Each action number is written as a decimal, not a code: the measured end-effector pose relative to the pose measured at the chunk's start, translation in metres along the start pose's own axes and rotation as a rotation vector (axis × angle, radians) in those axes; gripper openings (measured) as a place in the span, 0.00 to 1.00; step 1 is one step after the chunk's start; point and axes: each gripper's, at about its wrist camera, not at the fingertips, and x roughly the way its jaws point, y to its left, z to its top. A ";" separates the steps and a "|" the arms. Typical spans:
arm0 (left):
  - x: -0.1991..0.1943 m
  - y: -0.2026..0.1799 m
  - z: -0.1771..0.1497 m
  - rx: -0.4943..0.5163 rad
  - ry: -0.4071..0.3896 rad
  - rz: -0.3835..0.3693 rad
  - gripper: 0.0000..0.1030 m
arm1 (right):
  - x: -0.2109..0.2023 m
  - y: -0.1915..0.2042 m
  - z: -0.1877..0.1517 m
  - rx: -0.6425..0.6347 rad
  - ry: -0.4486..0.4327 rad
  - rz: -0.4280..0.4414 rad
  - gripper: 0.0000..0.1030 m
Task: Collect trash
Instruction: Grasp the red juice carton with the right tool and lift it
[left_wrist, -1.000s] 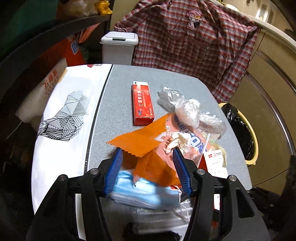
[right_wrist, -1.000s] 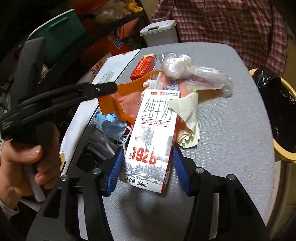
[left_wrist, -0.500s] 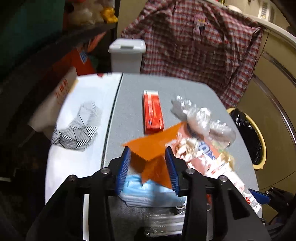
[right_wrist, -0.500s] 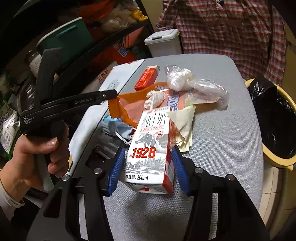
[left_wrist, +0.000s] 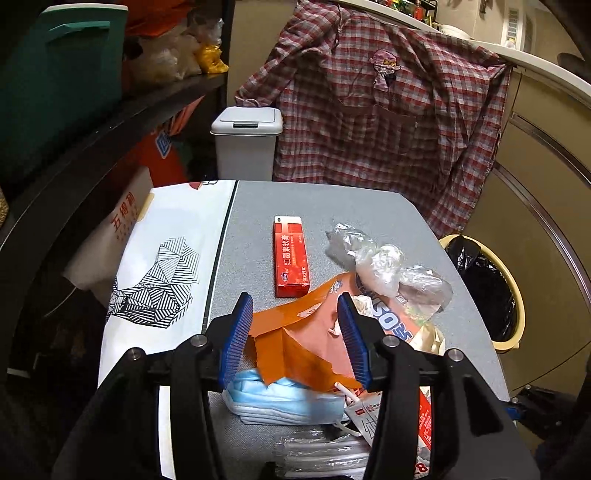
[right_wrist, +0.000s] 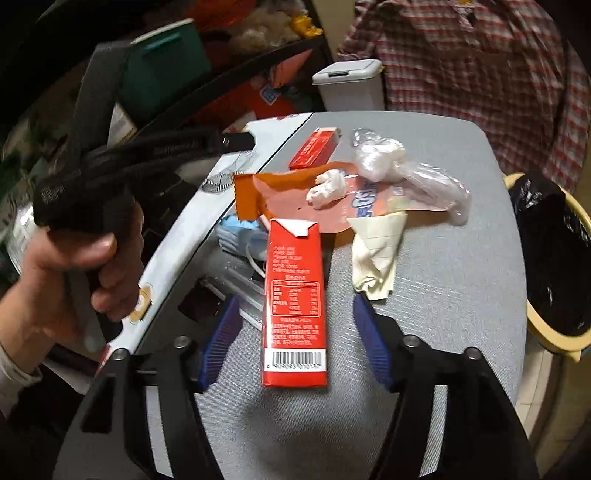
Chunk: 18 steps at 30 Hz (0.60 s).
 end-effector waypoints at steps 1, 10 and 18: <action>-0.001 0.001 0.000 -0.001 -0.001 0.000 0.46 | 0.004 0.000 -0.001 0.003 0.013 0.001 0.67; -0.007 -0.001 0.002 0.005 -0.011 -0.017 0.46 | 0.022 0.003 -0.006 -0.003 0.065 -0.009 0.40; 0.001 -0.027 0.000 0.052 -0.003 -0.085 0.38 | -0.037 -0.005 -0.001 -0.004 -0.052 -0.001 0.39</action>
